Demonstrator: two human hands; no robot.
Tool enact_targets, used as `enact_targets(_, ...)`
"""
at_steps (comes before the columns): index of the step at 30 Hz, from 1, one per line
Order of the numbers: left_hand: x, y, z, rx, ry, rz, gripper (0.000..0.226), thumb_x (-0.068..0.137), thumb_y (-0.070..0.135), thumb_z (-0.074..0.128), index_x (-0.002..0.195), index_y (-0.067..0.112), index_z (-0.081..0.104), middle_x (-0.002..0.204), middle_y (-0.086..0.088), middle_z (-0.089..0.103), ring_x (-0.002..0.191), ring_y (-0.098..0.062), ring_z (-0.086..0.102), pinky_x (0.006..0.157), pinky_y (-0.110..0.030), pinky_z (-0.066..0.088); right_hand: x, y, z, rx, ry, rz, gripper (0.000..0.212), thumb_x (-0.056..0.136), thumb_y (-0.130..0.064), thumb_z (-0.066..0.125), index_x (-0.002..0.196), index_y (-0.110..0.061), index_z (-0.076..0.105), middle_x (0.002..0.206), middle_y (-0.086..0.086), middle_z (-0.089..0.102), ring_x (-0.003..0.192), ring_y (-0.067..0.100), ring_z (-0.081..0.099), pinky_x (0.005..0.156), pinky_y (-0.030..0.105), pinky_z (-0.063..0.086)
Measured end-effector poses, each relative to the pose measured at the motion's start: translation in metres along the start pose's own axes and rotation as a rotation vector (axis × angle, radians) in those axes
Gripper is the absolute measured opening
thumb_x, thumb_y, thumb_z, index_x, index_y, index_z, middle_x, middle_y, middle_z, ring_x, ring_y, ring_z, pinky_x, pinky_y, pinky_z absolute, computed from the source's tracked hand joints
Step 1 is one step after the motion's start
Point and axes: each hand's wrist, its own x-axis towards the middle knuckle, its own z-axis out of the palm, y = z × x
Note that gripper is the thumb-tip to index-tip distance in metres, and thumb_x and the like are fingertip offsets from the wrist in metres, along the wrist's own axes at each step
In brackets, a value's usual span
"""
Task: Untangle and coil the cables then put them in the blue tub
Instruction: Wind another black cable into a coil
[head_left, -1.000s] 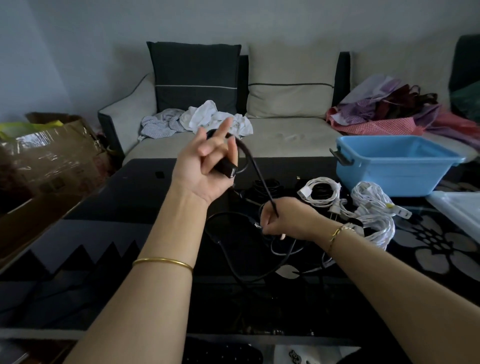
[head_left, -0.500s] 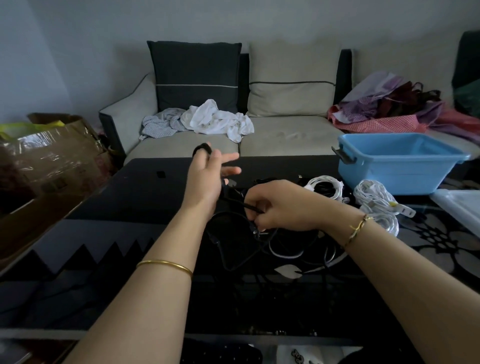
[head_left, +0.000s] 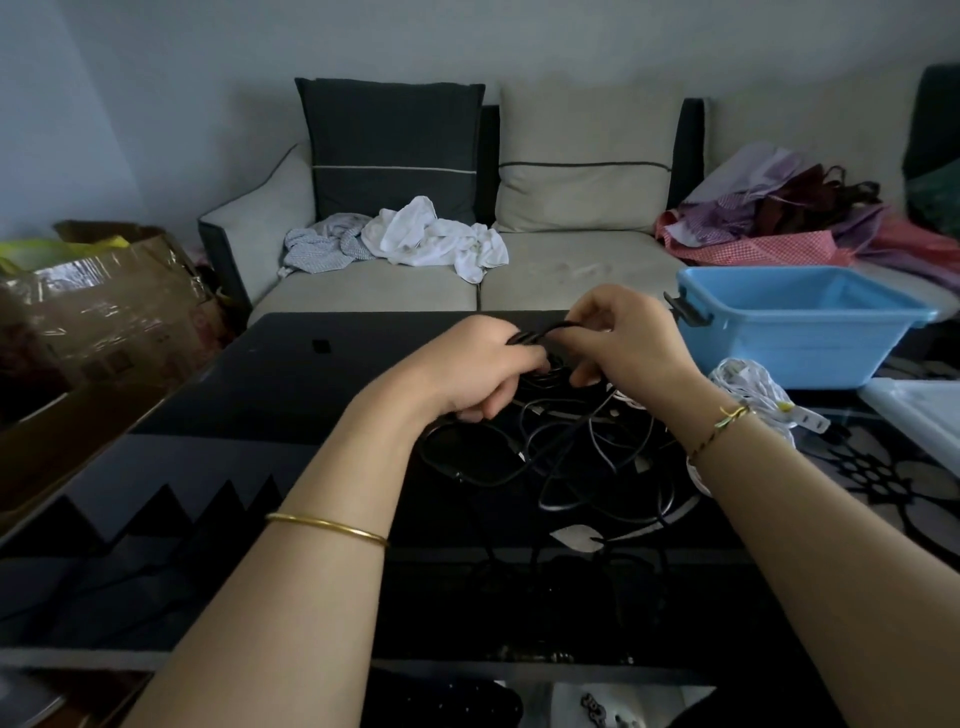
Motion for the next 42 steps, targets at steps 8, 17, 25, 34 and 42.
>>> enact_targets(8, -0.006, 0.002, -0.024, -1.23, -0.242, 0.096, 0.036, 0.099, 0.026, 0.035, 0.101, 0.001, 0.061, 0.033, 0.008, 0.036, 0.023, -0.006, 0.03, 0.029, -0.012, 0.023, -0.01, 0.025, 0.019, -0.076, -0.306, 0.026, 0.005, 0.079, -0.004, 0.071, 0.081, -0.007, 0.068, 0.068, 0.002, 0.065, 0.061, 0.012, 0.058, 0.068, 0.025, 0.048)
enact_targets(17, 0.005, -0.014, -0.026, -1.576, 0.325, 0.259, 0.033, 0.106, 0.023, 0.024, 0.111, 0.0, 0.049, 0.096, -0.004, 0.069, 0.046, -0.006, 0.04, 0.091, -0.043, 0.049, -0.032, -0.012, 0.027, -0.321, -0.851, -0.094, 0.016, 0.08, -0.005, 0.063, 0.093, -0.012, 0.056, 0.069, -0.001, 0.062, 0.057, 0.001, 0.053, 0.059, 0.018, 0.043)
enact_targets(25, 0.005, -0.029, -0.011, -0.382, 0.663, 0.128, 0.021, 0.102, 0.015, 0.036, 0.09, 0.031, 0.041, 0.107, 0.006, 0.07, 0.051, -0.007, 0.049, 0.071, -0.024, 0.047, -0.03, -0.032, 0.027, -0.351, -0.696, -0.226, 0.009, 0.076, -0.014, 0.067, 0.077, -0.013, 0.059, 0.075, -0.001, 0.057, 0.067, 0.009, 0.051, 0.063, 0.025, 0.044)
enact_targets(34, 0.003, -0.011, -0.01, 0.351, 0.158, 0.046, 0.024, 0.095, 0.036, 0.043, 0.087, 0.014, 0.047, 0.066, 0.0, 0.065, 0.058, -0.015, 0.057, 0.067, -0.037, 0.048, -0.01, -0.013, 0.005, -0.369, -0.196, -0.176, 0.011, 0.069, -0.018, 0.069, 0.077, -0.02, 0.061, 0.074, -0.01, 0.059, 0.074, 0.012, 0.056, 0.073, 0.034, 0.049)
enact_targets(42, -0.003, -0.01, -0.032, 0.657, 0.367, -0.037, 0.026, 0.093, 0.041, 0.054, 0.101, 0.016, 0.052, 0.097, 0.0, 0.055, 0.097, -0.027, 0.057, 0.074, -0.035, 0.041, -0.003, -0.009, 0.01, -0.312, -0.125, -0.251, 0.027, 0.078, -0.022, 0.072, 0.105, -0.022, 0.07, 0.098, -0.005, 0.06, 0.094, 0.009, 0.053, 0.07, 0.005, 0.035)
